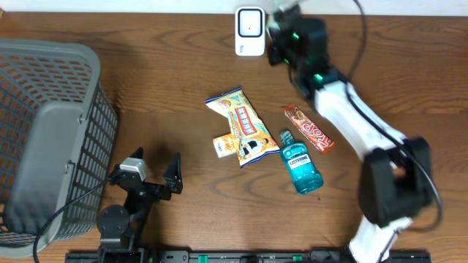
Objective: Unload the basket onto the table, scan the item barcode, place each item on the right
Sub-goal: 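Carry the green wipes pack to the white scanner with the right gripper, then move the wipes pack to the right table edge and release it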
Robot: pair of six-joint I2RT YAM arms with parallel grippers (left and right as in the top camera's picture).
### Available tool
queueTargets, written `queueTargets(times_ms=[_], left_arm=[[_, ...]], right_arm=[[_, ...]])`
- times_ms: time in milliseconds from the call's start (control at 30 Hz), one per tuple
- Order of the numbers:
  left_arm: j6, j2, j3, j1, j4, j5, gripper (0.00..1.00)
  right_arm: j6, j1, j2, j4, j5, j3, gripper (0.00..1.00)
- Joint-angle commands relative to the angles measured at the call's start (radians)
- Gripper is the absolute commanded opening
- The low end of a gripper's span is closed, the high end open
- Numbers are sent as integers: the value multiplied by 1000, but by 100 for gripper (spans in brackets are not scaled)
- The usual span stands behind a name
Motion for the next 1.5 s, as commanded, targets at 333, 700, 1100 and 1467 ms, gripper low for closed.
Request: queueTargets(times_ms=[333, 700, 1100, 1467], left_arm=[[-2, -2, -17, -4, -32, 4, 98], [-2, -2, -17, -4, -32, 4, 98], [-2, -2, -17, -4, -32, 4, 98], [-2, -2, -17, -4, -32, 4, 98]], right_arm=[[-408, 105, 561, -8, 447, 643, 1], [-469, 123, 623, 24, 501, 676, 1], [-368, 141, 462, -237, 591, 677, 1], [-53, -39, 196, -823, 697, 677, 1]])
